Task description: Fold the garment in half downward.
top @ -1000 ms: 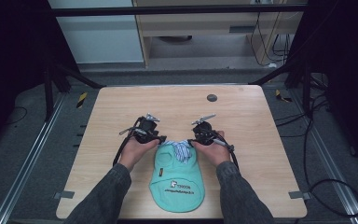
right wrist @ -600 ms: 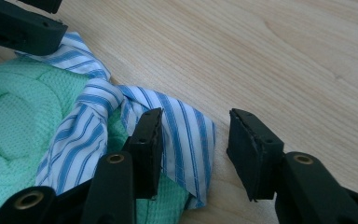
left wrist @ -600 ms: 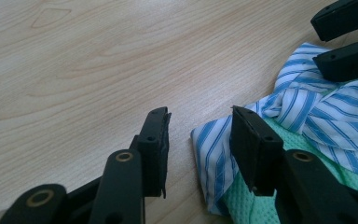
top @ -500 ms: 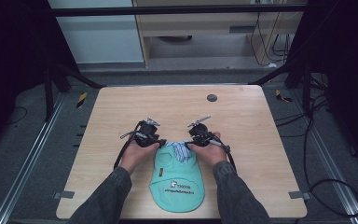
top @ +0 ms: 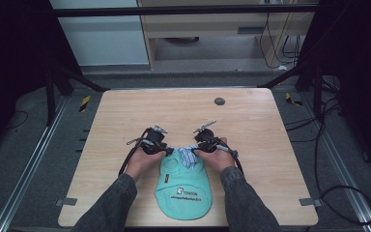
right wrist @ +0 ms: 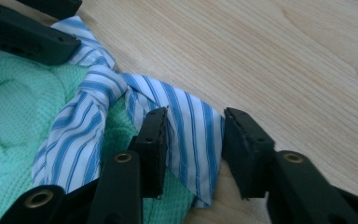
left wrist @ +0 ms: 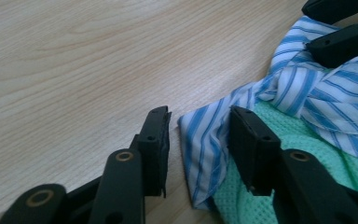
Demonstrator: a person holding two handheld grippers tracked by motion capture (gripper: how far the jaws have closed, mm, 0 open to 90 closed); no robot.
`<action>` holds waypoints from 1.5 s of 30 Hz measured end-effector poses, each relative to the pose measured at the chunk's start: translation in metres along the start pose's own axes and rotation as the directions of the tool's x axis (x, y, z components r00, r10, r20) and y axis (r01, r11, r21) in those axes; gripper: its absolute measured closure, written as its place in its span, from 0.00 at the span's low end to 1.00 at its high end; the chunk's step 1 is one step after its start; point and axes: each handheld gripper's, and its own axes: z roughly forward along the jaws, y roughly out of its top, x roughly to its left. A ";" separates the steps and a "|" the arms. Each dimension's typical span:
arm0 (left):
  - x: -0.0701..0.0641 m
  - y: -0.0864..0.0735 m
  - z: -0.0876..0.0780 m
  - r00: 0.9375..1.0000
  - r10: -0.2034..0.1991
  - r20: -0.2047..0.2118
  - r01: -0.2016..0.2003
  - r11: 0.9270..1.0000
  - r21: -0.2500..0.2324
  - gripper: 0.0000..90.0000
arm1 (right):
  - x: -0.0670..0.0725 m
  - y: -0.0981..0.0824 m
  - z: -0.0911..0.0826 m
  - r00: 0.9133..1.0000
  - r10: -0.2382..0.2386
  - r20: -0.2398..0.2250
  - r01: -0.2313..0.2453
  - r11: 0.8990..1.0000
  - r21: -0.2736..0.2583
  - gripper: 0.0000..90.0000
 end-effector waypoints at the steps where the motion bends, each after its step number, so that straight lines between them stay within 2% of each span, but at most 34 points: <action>1: -0.002 0.000 0.000 1.000 0.016 -0.003 -0.016 1.000 0.000 0.68 | 0.001 0.000 0.000 1.000 -0.006 0.001 0.006 1.000 0.003 0.71; 4: -0.008 0.001 0.001 0.998 0.052 -0.020 -0.051 0.999 0.012 0.75 | 0.002 0.000 -0.001 1.000 -0.019 -0.018 0.019 1.000 0.017 0.80; 6: -0.008 0.000 0.000 0.998 0.055 -0.019 -0.055 0.998 0.014 0.80 | 0.003 0.000 -0.001 0.999 -0.021 -0.032 0.021 1.000 0.019 0.86; 8: -0.006 -0.001 0.000 0.999 0.049 -0.002 -0.049 0.999 0.005 0.87 | 0.002 0.000 -0.001 0.999 -0.026 -0.041 0.027 1.000 0.016 0.90; 12: -0.003 0.001 -0.002 0.999 0.042 0.026 -0.043 0.999 0.012 0.92 | 0.002 0.001 -0.003 0.998 -0.044 -0.051 0.045 0.999 0.020 0.92; 18: -0.004 0.005 -0.011 0.996 0.083 0.036 -0.084 0.996 0.024 0.93 | 0.006 0.002 -0.011 0.994 -0.095 -0.049 0.096 0.995 0.009 0.92; 21: -0.004 0.006 -0.015 0.994 0.095 0.051 -0.096 0.995 0.028 0.94 | 0.006 0.003 -0.017 0.991 -0.120 -0.055 0.120 0.993 -0.004 0.92; 25: -0.005 0.007 -0.016 0.993 0.100 0.067 -0.101 0.995 0.020 0.94 | 0.008 0.003 -0.025 0.987 -0.153 -0.054 0.153 0.988 0.003 0.92; 28: -0.008 0.009 -0.020 0.992 0.100 0.073 -0.101 0.995 0.008 0.94 | 0.007 0.002 -0.031 0.984 -0.167 -0.056 0.167 0.986 -0.004 0.92; 34: -0.014 0.014 -0.032 0.988 0.139 0.067 -0.138 0.990 -0.016 0.94 | 0.005 0.001 -0.041 0.984 -0.170 -0.061 0.168 0.985 -0.024 0.93; 36: -0.015 0.016 -0.035 0.987 0.149 0.063 -0.148 0.989 -0.018 0.94 | 0.007 0.002 -0.045 0.984 -0.170 -0.059 0.169 0.985 -0.030 0.93; 40: -0.015 0.021 -0.042 0.985 0.159 0.064 -0.157 0.987 -0.035 0.94 | 0.007 0.005 -0.050 0.978 -0.202 -0.048 0.201 0.979 -0.036 0.93; 45: -0.016 0.027 -0.049 0.983 0.173 0.057 -0.170 0.984 -0.052 0.94 | 0.005 0.011 -0.058 0.977 -0.210 -0.037 0.208 0.977 -0.048 0.93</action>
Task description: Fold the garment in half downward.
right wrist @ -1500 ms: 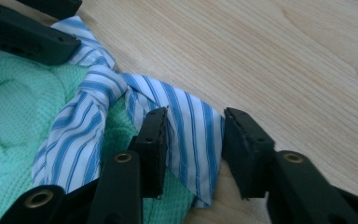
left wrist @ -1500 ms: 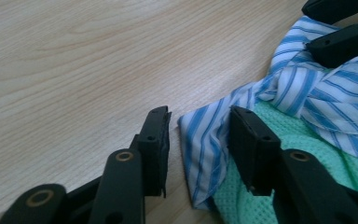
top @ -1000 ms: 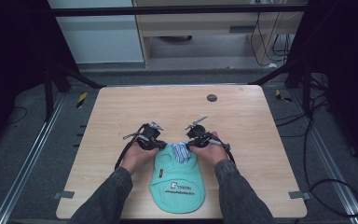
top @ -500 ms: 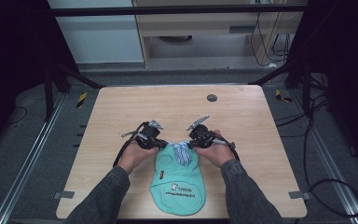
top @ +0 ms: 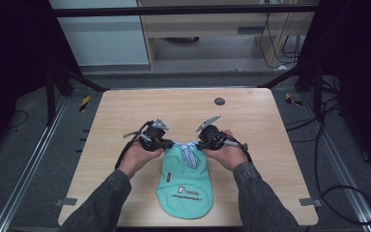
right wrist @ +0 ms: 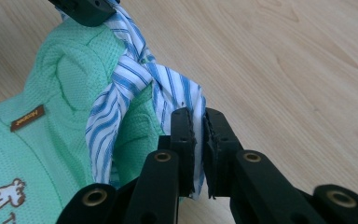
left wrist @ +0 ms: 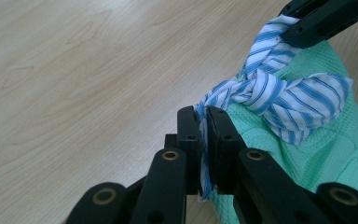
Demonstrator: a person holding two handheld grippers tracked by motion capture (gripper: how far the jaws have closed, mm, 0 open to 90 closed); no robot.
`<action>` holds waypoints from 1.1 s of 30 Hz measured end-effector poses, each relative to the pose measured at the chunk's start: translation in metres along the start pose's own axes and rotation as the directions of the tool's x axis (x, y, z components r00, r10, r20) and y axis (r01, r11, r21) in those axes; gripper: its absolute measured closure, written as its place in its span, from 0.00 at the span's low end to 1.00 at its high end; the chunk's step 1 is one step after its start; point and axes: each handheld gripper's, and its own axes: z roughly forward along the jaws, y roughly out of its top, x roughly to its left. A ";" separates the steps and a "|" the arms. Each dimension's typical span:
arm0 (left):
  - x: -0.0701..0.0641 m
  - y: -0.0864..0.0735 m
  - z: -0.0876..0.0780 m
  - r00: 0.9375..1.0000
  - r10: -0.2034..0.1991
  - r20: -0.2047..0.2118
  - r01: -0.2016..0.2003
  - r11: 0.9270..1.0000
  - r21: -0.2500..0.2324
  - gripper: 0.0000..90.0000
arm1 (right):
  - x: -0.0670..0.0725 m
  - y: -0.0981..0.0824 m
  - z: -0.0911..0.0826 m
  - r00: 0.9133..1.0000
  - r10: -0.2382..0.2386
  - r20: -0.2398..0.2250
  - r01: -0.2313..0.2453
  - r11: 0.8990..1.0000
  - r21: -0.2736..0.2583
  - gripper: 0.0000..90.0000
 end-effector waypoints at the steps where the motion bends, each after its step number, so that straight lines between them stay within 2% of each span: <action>1: 0.000 0.001 -0.001 1.000 0.006 -0.004 -0.006 1.000 -0.001 0.94 | 0.000 0.001 -0.001 1.000 -0.002 0.004 0.002 1.000 -0.002 0.93; 8: 0.001 0.006 -0.005 1.000 0.010 -0.010 -0.010 1.000 -0.016 0.94 | -0.002 0.004 -0.006 1.000 -0.019 0.011 0.019 1.000 -0.022 0.93; 15: -0.003 0.009 -0.012 0.999 0.032 -0.026 -0.033 0.999 -0.026 0.94 | 0.003 0.004 -0.012 0.997 -0.068 0.031 0.069 0.997 -0.040 0.93; 17: -0.006 0.009 -0.014 0.998 0.051 -0.037 -0.052 0.998 -0.029 0.94 | 0.005 0.003 -0.015 0.997 -0.073 0.039 0.075 0.996 -0.045 0.93; 24: -0.012 0.009 -0.021 0.997 0.053 -0.048 -0.055 0.997 -0.056 0.94 | 0.010 0.001 -0.023 0.995 -0.083 0.057 0.086 0.995 -0.059 0.93; 33: -0.009 0.015 -0.029 0.996 0.066 -0.060 -0.070 0.995 -0.067 0.94 | 0.006 0.012 -0.029 0.993 -0.104 0.058 0.108 0.992 -0.068 0.93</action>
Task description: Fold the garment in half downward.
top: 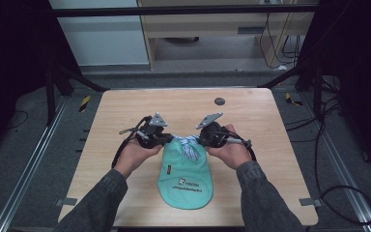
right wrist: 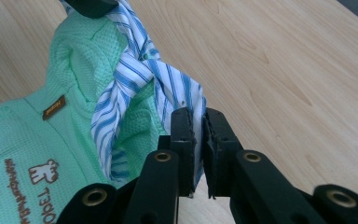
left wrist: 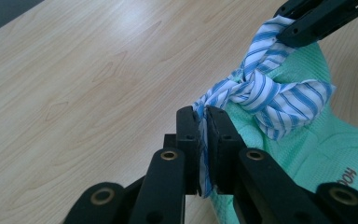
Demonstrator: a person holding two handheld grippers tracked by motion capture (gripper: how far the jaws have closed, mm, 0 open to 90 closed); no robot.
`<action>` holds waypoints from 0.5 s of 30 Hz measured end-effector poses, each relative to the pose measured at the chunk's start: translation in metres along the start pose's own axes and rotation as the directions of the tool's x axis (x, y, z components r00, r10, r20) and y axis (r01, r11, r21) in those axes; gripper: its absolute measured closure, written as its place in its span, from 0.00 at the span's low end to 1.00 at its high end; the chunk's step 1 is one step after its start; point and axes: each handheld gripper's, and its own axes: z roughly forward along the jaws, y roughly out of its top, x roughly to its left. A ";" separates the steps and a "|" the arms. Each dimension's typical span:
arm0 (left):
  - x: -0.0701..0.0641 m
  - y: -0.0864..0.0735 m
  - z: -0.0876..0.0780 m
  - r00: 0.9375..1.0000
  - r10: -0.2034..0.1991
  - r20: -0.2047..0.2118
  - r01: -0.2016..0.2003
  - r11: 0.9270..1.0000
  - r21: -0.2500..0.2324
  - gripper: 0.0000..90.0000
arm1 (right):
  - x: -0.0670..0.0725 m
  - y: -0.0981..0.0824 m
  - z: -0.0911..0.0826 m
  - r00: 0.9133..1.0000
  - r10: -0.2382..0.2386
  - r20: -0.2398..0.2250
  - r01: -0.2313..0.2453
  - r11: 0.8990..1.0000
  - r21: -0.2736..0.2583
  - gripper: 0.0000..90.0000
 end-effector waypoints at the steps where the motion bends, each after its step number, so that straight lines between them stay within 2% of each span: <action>1: 0.001 0.001 -0.001 1.000 -0.001 0.002 0.001 1.000 -0.002 0.94 | -0.001 0.001 -0.001 1.000 -0.006 0.003 0.006 1.000 0.003 0.93; 5: 0.002 0.003 -0.005 1.000 -0.006 -0.005 0.006 1.000 -0.011 0.94 | -0.002 0.007 -0.004 1.000 -0.020 0.004 0.020 1.000 0.000 0.93; 15: 0.003 0.014 -0.014 1.000 0.014 -0.022 -0.015 1.000 -0.023 0.94 | -0.001 0.018 -0.016 0.998 -0.049 0.032 0.049 0.999 -0.009 0.93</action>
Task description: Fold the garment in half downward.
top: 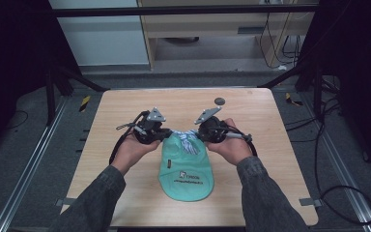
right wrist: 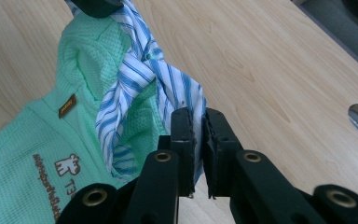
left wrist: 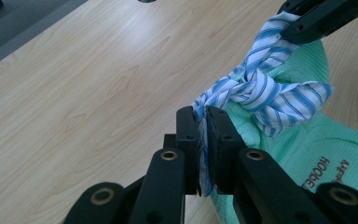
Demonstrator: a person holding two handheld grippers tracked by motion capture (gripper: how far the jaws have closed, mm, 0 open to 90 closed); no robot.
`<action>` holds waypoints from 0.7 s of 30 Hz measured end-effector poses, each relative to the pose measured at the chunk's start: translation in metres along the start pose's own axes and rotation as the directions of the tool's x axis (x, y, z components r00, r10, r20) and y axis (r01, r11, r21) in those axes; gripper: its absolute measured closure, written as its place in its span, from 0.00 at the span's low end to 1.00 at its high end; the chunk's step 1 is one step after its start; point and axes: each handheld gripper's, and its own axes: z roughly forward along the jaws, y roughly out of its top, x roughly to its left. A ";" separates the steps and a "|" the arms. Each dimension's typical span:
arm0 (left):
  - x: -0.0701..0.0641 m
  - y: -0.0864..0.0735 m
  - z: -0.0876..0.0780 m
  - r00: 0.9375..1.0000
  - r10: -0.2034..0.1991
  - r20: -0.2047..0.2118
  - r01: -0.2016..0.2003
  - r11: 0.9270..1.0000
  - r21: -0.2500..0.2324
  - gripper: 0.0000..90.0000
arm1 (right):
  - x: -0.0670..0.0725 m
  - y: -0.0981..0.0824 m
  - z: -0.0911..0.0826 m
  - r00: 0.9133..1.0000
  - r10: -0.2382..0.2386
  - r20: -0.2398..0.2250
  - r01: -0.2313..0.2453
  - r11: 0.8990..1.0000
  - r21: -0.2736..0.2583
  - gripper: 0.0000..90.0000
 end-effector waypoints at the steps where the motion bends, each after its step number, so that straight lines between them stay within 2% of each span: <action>1: 0.000 0.001 0.000 1.000 0.003 -0.001 -0.003 1.000 0.001 0.94 | -0.001 0.000 0.000 1.000 0.000 0.002 0.000 1.000 -0.002 0.93; 21: -0.004 0.021 0.002 0.999 0.031 -0.022 -0.031 0.999 -0.022 0.94 | -0.011 -0.003 -0.015 0.999 0.005 0.035 -0.004 1.000 -0.023 0.93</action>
